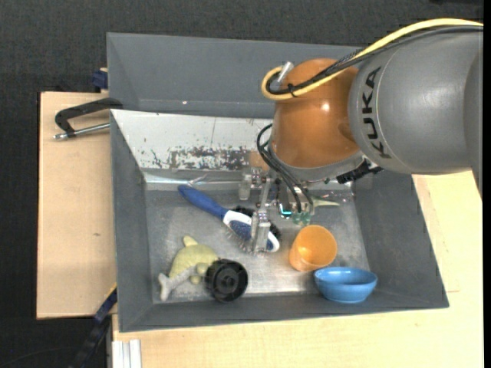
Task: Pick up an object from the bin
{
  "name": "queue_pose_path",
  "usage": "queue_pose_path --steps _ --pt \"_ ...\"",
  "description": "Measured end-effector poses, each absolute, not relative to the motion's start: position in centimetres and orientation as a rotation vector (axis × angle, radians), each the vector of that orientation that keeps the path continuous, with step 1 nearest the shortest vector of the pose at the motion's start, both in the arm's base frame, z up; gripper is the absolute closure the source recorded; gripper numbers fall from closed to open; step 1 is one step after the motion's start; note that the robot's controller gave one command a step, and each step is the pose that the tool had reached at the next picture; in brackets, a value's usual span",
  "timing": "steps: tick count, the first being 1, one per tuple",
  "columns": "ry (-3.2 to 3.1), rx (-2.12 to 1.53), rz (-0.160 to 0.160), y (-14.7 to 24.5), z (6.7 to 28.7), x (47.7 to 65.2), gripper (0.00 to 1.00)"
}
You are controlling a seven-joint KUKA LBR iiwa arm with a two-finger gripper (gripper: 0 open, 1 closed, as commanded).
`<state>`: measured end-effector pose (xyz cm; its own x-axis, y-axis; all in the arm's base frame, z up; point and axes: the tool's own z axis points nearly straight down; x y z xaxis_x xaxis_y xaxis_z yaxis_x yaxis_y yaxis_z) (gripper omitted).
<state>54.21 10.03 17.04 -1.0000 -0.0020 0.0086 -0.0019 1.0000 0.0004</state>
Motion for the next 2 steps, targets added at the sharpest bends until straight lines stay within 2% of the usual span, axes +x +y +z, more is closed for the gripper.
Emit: queue_pose_path --steps 1,2 --pt "-3.114 0.349 0.002 5.23 7.75 57.12 0.00" --pt "-3.131 0.350 -0.002 5.50 8.26 57.50 1.00"
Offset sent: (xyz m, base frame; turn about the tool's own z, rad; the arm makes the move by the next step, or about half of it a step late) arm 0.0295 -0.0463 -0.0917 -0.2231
